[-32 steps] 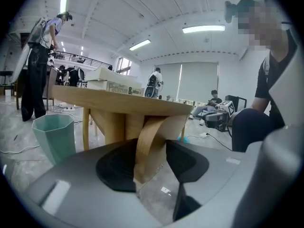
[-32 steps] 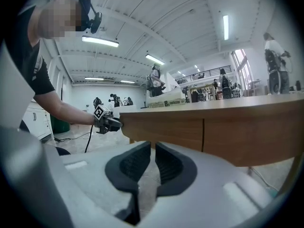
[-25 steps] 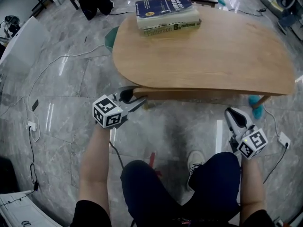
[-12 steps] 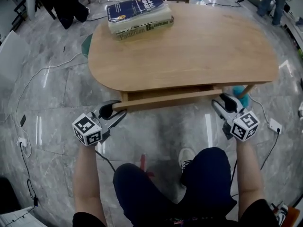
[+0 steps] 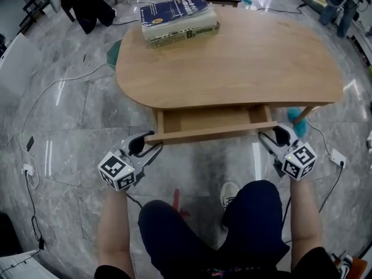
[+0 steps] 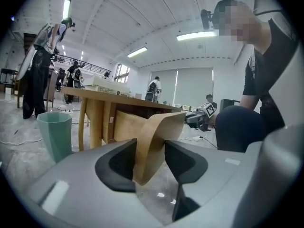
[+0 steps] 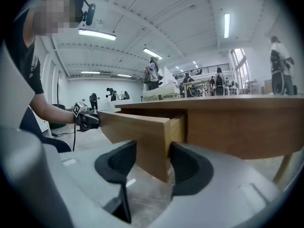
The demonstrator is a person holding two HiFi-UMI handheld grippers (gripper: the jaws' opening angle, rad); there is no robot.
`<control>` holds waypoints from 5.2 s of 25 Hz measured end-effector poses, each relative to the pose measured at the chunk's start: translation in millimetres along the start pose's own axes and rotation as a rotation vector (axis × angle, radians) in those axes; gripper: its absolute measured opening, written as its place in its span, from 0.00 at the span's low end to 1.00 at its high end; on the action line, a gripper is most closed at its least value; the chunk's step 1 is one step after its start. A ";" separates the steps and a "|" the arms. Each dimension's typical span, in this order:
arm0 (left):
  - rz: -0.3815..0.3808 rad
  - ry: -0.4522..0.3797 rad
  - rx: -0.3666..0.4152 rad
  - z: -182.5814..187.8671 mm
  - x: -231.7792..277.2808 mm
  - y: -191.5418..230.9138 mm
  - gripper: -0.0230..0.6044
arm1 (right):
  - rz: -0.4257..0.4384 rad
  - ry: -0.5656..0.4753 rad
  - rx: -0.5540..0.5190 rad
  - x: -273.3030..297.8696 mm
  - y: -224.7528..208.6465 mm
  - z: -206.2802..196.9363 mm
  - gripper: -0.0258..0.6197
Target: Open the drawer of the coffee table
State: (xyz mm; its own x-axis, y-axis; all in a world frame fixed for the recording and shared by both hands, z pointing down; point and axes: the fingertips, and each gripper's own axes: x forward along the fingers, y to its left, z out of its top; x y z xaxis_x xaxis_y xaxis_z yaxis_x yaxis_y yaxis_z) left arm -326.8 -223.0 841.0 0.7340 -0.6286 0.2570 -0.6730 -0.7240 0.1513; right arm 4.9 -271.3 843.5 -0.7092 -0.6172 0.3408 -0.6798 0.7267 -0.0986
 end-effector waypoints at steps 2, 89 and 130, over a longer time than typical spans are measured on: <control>0.020 0.000 0.005 -1.4 -4.2 -6.7 0.31 | -0.016 0.001 0.001 -4.8 3.5 -1.8 0.37; 0.265 0.149 -0.265 151.2 -148.1 -144.4 0.05 | 0.302 0.133 0.260 -105.2 128.1 198.3 0.04; 0.053 -0.022 -0.334 510.8 -182.6 -604.2 0.05 | 0.606 0.073 0.063 -509.2 380.9 460.8 0.04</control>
State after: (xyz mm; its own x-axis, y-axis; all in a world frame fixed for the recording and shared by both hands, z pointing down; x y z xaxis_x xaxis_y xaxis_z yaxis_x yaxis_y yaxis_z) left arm -7.7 184.2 215.2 0.6969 -0.6712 0.2526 -0.6999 -0.5597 0.4437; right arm 20.9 180.8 201.5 -0.9601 -0.0757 0.2693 -0.1706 0.9214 -0.3491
